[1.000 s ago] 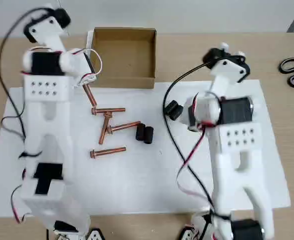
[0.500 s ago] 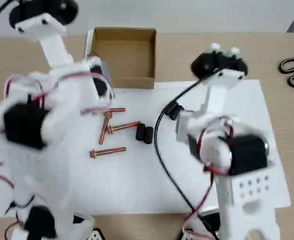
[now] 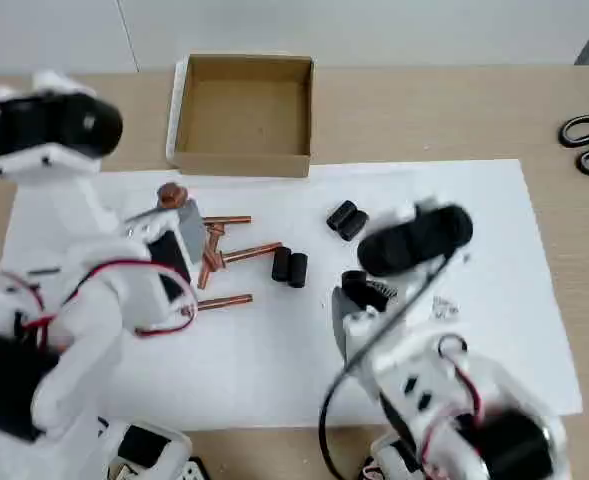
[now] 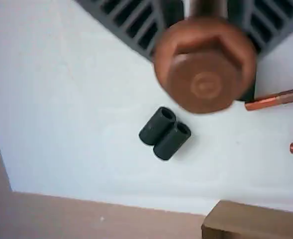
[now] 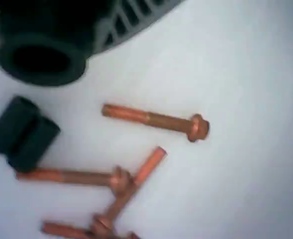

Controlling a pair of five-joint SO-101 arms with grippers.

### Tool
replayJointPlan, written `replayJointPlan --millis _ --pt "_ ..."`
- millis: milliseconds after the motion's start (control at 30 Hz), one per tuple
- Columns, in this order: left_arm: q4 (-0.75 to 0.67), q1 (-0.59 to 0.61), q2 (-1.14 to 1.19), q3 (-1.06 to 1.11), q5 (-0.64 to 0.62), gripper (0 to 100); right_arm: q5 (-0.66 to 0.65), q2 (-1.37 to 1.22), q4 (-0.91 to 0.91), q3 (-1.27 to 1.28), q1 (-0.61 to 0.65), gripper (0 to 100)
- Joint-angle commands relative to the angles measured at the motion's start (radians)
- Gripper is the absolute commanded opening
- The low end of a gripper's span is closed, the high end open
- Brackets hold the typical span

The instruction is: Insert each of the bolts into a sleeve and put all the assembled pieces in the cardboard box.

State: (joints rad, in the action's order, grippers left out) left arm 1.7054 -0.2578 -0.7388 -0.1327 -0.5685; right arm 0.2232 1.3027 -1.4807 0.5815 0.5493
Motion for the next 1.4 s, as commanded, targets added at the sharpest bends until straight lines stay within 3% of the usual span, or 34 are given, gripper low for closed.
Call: replayJointPlan --millis 0,267,500,1200,1367 --pt "-0.132 -0.006 -0.123 0.127 -0.005 0 -0.069 0.13 0.074 0.094 0.056 0.4" --pt "-0.436 -0.011 -0.341 0.472 -0.005 0 -0.143 0.282 0.214 0.293 0.153 0.4" --pt "-0.571 -0.144 -0.482 0.688 -0.005 0 -0.143 0.282 0.381 0.399 0.214 0.4" --pt "-0.583 -0.27 -0.511 0.725 -0.005 0 -0.144 0.289 0.519 0.497 0.216 0.4" --pt "-0.58 -0.27 -0.511 0.727 -0.005 0 -0.146 0.289 0.522 0.496 0.277 0.4"
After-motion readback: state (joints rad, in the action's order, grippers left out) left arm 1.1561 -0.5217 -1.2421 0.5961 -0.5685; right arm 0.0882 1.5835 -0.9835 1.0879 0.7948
